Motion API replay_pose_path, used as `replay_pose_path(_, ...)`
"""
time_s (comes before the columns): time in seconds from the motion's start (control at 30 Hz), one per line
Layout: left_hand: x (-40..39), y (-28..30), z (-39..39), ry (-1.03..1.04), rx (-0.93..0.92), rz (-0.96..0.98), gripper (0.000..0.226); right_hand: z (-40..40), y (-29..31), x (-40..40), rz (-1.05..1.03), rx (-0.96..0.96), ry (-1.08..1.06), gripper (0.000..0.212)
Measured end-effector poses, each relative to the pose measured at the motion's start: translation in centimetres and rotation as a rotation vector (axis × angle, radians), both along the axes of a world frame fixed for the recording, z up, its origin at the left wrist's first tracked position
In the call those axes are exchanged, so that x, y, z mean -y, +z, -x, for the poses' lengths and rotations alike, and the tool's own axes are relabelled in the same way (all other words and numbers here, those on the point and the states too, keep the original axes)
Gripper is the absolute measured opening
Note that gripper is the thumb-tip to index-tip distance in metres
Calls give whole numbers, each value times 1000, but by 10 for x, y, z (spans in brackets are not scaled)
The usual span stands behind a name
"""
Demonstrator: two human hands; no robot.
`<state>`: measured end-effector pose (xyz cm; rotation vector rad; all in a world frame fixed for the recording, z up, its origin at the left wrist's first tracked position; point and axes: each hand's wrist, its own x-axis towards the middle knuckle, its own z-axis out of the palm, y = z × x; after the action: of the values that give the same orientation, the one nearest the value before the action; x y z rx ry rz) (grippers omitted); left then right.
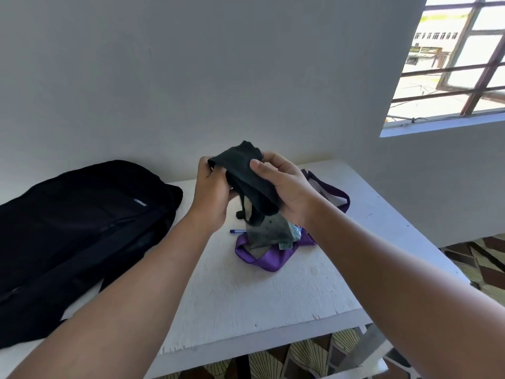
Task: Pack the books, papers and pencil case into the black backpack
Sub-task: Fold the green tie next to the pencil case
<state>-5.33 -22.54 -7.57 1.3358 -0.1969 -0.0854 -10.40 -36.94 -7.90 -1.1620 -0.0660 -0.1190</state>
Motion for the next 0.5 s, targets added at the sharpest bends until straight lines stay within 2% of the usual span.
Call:
replay_pose_path(0.07, 1, 7, 2, 22, 1, 27, 16, -1, -8, -4, 56, -9, -40, 19)
replay_pose_path(0.2, 0, 10, 7, 10, -8, 31, 13, -3, -17, -10, 113, -53, -128, 62)
replay_pose_path(0.23, -1, 9, 8, 0, -9, 23, 12, -5, -18, -10, 152, -37, -114, 63)
replay_pose_path(0.37, -7, 7, 7, -27, 18, -39, 13, -9, -18, -15, 495, 32, -215, 31)
replay_pose_path(0.43, -10, 6, 7, -20, 69, -100, 13, -13, -21, -18, 591, 33, -292, 29)
replay_pose_path(0.5, -14, 6, 8, -20, 132, -170, 14, -13, -20, -21, 569, 29, -295, 30)
